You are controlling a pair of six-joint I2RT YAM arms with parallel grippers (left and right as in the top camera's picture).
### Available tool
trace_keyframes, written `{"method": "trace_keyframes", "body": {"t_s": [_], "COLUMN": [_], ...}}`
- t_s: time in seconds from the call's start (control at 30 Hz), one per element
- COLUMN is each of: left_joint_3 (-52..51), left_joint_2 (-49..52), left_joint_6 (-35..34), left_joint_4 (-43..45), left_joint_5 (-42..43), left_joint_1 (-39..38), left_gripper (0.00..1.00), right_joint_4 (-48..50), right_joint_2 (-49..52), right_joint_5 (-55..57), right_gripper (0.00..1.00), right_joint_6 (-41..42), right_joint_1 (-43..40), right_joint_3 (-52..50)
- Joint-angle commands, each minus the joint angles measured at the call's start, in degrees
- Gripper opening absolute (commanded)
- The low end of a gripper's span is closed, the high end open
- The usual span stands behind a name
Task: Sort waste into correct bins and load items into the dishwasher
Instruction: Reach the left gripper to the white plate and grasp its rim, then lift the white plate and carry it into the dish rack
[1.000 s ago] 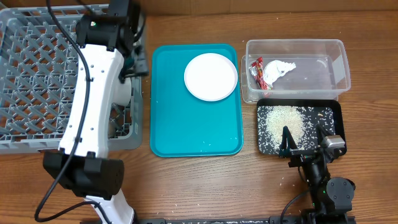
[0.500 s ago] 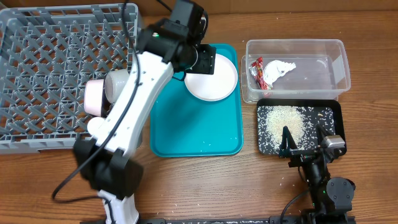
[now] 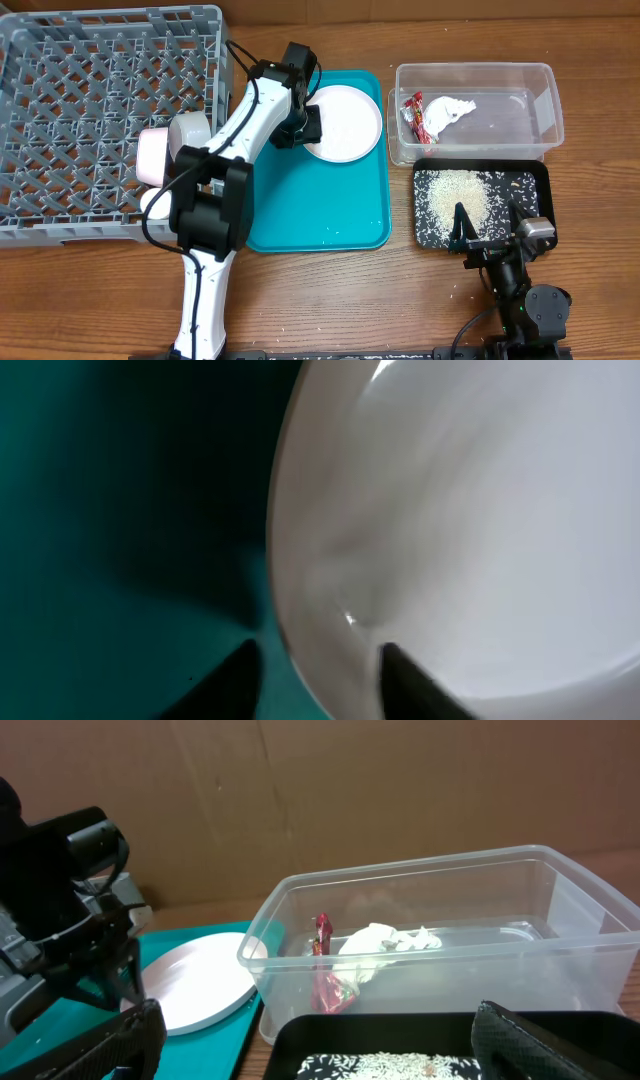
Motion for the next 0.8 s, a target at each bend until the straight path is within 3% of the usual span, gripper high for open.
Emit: {"method": "trace_keyframes", "body": {"t_s": [0.0,0.1,0.27,0.47,0.6,0.67,0.77], "left_joint_3": [0.6,1.6,10.9,24.6,26.0,25.9,24.2], "left_joint_2": [1.2,0.8,-2.5,-13.2,-21.3,-24.5,-29.6], "left_joint_6": [-1.2,-0.8,3.7,3.9,3.3,2.0,5.3], "left_joint_4": [0.1,-1.0,-10.8,-26.0,-33.4,-36.6,-36.6], "left_joint_5": [0.9,1.9,-0.8,-23.7,-39.9,-45.7,-48.4], "left_joint_1": [0.3,0.3,0.4,0.3,0.0,-0.1,-0.1], "left_gripper": [0.04,0.04,0.04,0.04,0.04,0.04,0.04], "right_joint_4": [0.3,0.3,0.3,0.3,0.3,0.3,0.3], "right_joint_2": [-0.7,-0.7,-0.7,-0.7,-0.7,-0.7,-0.7], "right_joint_5": [0.3,0.3,0.3,0.3,0.3,0.3,0.3], "right_gripper": [1.0,1.0,0.99,1.0,1.0,1.0,1.0], "right_joint_6": [-0.2,-0.2,-0.2,-0.2,-0.2,-0.2,-0.2], "right_joint_1": [-0.2,-0.2,-0.2,-0.2,-0.2,-0.2,-0.2], "right_joint_3": [-0.6,-0.6,-0.6,-0.6,-0.6,-0.6,-0.6]}}
